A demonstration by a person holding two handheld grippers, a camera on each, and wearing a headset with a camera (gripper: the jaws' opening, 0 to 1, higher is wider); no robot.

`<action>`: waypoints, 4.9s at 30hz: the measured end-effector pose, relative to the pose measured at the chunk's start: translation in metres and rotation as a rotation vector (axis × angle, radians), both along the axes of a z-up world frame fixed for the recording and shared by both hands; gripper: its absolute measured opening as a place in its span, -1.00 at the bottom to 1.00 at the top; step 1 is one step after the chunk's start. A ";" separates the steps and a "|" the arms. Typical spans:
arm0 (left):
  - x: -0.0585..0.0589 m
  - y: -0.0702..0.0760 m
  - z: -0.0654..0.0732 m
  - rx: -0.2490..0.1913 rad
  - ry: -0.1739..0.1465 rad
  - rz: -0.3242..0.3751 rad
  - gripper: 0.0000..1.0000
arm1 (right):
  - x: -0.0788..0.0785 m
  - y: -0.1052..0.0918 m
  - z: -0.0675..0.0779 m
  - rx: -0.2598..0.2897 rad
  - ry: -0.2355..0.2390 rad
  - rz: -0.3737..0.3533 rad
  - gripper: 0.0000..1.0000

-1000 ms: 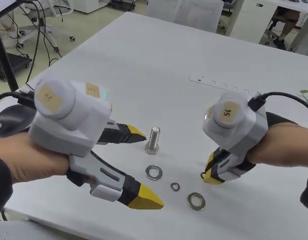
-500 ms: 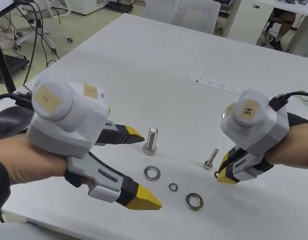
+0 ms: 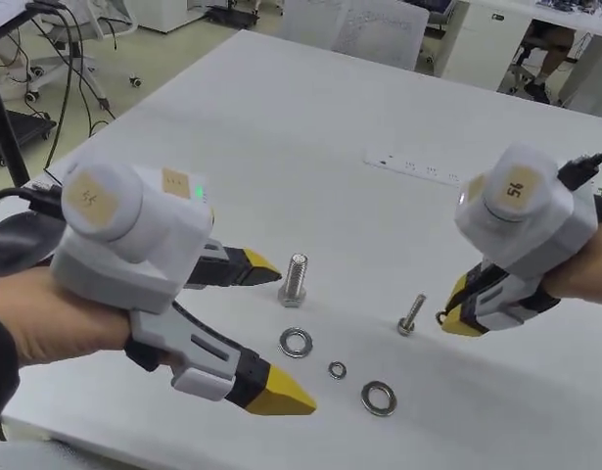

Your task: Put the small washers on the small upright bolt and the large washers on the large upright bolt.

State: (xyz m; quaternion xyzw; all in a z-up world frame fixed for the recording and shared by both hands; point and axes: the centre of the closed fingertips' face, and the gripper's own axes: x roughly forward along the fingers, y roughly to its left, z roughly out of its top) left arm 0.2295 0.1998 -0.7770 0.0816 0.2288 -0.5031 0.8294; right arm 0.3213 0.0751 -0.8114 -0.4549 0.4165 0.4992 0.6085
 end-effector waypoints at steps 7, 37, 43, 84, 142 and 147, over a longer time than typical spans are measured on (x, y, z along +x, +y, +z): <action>0.000 0.001 0.000 -0.001 -0.001 0.002 0.62 | 0.007 0.007 0.004 0.004 -0.012 0.011 -0.72; 0.004 0.002 -0.002 0.002 0.002 0.017 0.61 | 0.023 0.018 -0.007 -0.016 -0.003 0.041 -0.72; 0.003 0.002 -0.001 0.003 0.001 0.020 0.61 | 0.023 0.018 -0.011 -0.022 0.007 0.037 -0.72; 0.003 0.005 -0.003 0.008 0.012 0.024 0.60 | 0.023 0.019 -0.051 -0.065 0.069 0.024 -0.72; 0.003 0.001 -0.002 0.011 0.004 0.013 0.60 | -0.020 0.010 -0.043 -0.027 0.078 0.013 -0.67; 0.003 0.001 -0.002 0.011 0.004 0.013 0.60 | -0.031 0.019 -0.042 -0.010 0.091 0.034 -0.67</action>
